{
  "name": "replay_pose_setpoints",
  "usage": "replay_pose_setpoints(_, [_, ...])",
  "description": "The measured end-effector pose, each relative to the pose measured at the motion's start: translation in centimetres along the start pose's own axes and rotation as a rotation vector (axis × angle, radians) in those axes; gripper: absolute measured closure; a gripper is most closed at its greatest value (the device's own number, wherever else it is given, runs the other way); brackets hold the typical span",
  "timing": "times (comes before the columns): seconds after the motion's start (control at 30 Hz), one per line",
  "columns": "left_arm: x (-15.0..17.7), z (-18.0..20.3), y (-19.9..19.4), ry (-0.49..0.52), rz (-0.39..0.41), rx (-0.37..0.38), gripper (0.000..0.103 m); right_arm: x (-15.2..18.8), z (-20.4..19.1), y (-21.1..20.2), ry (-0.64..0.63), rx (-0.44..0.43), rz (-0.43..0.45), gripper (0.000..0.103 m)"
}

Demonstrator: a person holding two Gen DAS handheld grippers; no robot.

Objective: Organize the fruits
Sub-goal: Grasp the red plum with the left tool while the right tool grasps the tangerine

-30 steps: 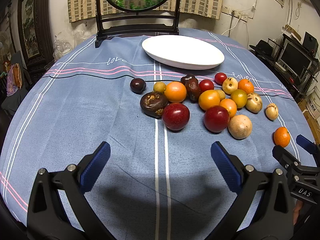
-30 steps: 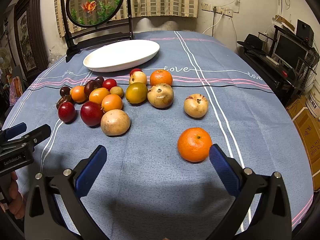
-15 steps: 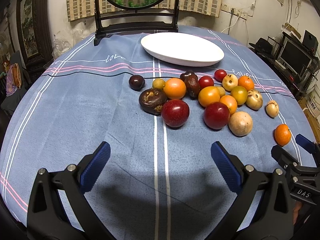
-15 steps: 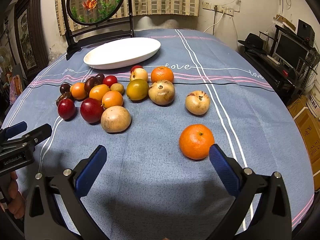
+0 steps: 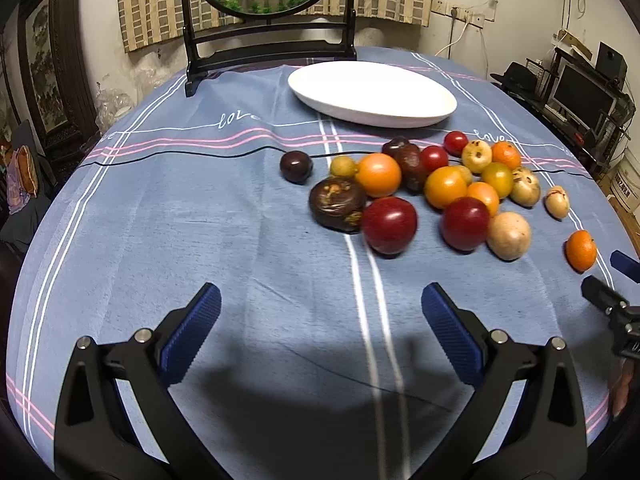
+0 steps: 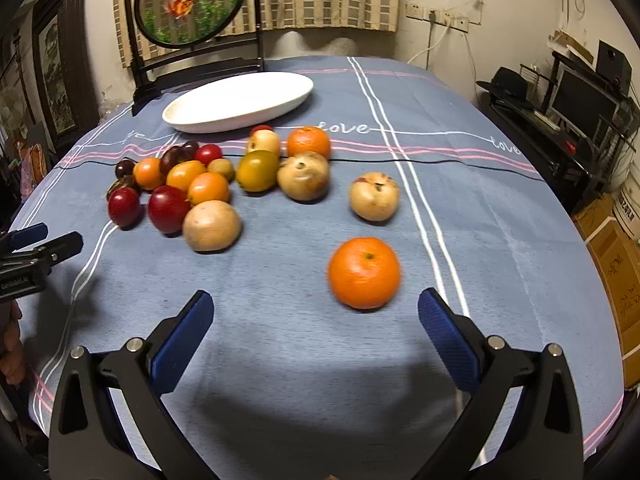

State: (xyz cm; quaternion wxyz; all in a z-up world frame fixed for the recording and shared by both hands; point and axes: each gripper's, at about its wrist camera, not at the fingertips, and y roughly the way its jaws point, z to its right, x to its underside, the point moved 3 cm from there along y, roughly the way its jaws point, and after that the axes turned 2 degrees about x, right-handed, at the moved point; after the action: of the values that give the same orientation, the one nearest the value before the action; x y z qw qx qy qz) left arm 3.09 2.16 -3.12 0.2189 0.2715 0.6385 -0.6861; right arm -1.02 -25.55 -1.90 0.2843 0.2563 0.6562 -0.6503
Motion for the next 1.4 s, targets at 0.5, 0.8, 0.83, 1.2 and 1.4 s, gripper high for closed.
replay_pose_setpoints(0.5, [-1.9, 3.2, 4.3, -0.059, -0.120, 0.017, 0.015, 0.0, 1.7, 0.7, 0.031, -0.023, 0.000, 0.001])
replay_pose_setpoints(0.8, [-3.5, 3.6, 6.3, -0.144, -0.175, -0.005, 0.033, 0.3, 2.6, 1.2, 0.064, -0.056, -0.018, 0.001])
replay_pose_setpoints(0.83, [-3.7, 3.7, 6.6, -0.145, -0.180, -0.020, 0.035, 0.3, 2.6, 1.3, 0.064, -0.059, -0.018, 0.001])
replay_pose_setpoints(1.2, [-3.4, 3.2, 5.4, -0.171, -0.140, 0.038, 0.062, 0.3, 2.8, 1.2, 0.052, -0.035, -0.022, 0.001])
replay_pose_setpoints(1.4, [-2.1, 3.1, 3.8, -0.106, -0.121, 0.041, 0.062, 0.0, 2.9, 2.2, 0.032, -0.020, -0.062, 0.001])
